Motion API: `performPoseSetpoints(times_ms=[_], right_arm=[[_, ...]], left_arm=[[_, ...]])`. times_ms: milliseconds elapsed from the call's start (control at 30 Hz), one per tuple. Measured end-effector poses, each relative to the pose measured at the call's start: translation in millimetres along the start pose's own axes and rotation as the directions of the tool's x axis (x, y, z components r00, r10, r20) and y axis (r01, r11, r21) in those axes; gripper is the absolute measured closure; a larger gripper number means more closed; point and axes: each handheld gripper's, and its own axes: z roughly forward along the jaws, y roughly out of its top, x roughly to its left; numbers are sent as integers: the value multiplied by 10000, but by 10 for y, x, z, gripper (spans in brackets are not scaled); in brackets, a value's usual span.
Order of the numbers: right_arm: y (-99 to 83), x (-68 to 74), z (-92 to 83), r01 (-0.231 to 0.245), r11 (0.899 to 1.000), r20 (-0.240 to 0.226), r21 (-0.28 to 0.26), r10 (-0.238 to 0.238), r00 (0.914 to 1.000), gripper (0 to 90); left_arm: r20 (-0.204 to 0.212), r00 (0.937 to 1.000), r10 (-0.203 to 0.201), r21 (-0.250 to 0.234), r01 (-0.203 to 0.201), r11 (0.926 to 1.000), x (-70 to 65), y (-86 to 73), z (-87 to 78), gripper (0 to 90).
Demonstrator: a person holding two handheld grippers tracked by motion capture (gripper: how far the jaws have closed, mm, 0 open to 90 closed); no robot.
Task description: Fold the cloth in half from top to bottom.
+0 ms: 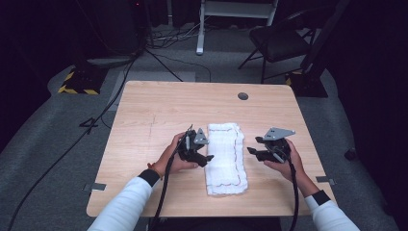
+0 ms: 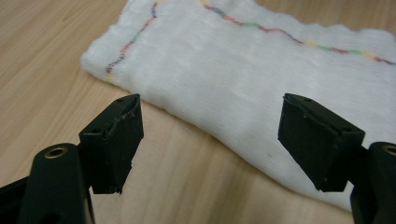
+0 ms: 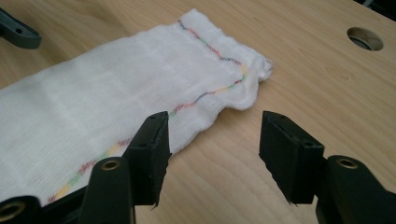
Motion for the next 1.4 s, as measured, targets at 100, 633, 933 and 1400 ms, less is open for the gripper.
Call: performPoseSetpoints(times_ms=[100, 633, 933, 1400], right_arm=[[88, -60, 104, -74, 10000, 32, 44, 74, 10000, 441], [384, -457, 736, -624, 9968, 603, 501, 593, 9964, 466], [502, -556, 1060, -1438, 9860, 379, 842, 1411, 9893, 467], [450, -665, 1325, -1981, 9662, -19, 1649, 2011, 9796, 465]], left_arm=[[-292, 9995, -131, -33, 130, 9999, 112, 81, 98, 227], [-965, 9774, -1879, -183, 1870, 9822, 725, 216, 596, 254], [-971, 9722, -2131, 37, 2144, 9767, 798, 242, 777, 251], [-336, 9738, -2249, 345, 2260, 9735, 907, 227, 857, 211]])
